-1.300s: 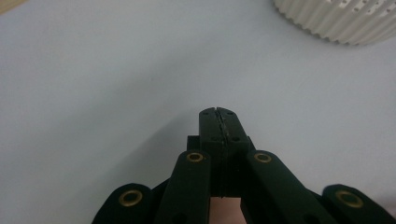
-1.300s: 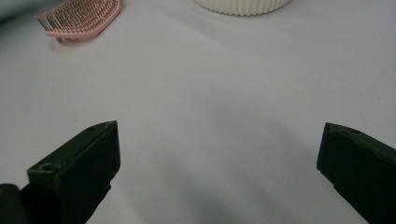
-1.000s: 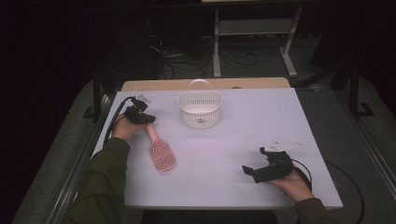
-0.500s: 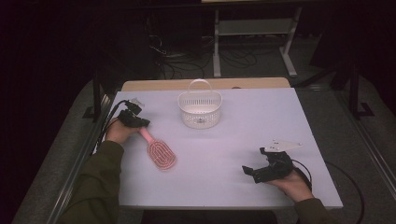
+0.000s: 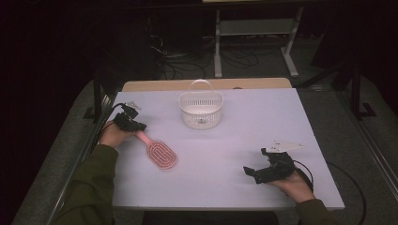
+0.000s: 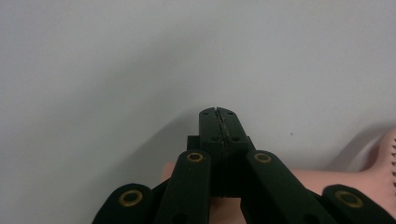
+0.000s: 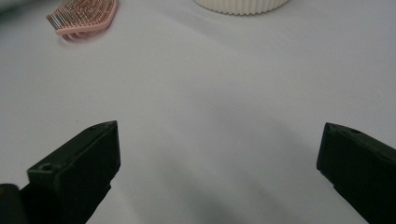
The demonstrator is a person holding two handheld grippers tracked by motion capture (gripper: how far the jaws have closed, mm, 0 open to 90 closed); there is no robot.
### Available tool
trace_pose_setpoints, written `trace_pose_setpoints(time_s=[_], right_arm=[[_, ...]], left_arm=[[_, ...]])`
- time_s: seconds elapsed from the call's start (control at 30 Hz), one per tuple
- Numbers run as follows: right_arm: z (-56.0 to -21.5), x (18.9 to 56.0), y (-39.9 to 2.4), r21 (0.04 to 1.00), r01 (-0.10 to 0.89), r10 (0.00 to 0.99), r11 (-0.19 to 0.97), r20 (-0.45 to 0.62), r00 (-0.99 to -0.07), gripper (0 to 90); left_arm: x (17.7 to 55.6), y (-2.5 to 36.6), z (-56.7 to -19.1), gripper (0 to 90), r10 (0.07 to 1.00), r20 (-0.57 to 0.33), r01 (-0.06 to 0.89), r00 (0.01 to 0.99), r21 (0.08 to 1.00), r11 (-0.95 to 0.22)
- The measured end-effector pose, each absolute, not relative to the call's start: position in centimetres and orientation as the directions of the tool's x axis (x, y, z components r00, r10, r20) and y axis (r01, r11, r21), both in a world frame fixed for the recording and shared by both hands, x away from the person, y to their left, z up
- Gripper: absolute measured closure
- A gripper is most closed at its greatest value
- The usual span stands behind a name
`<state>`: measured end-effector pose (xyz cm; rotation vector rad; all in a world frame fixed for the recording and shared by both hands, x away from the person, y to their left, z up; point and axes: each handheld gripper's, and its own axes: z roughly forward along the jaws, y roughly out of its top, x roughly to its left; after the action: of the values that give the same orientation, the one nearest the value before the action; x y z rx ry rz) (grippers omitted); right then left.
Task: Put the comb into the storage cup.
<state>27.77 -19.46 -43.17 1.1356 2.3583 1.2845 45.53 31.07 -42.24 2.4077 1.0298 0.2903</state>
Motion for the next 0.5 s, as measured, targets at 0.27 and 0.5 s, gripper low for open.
trace_pose_setpoints(time_s=[0.27,0.5], right_arm=[[-43.2,27.8,-19.5,0.790,0.524,0.721,0.317,0.158,-0.675,0.0],[-43.1,27.8,-19.5,0.791,0.524,0.723,0.316,0.157,-0.673,0.0]], left_arm=[[44.7,31.8,-42.1,90.0,0.718,0.004,0.617,0.696,0.510,-0.600],[43.4,32.6,-41.7,90.0,0.727,-0.025,0.630,0.686,0.519,-0.577]])
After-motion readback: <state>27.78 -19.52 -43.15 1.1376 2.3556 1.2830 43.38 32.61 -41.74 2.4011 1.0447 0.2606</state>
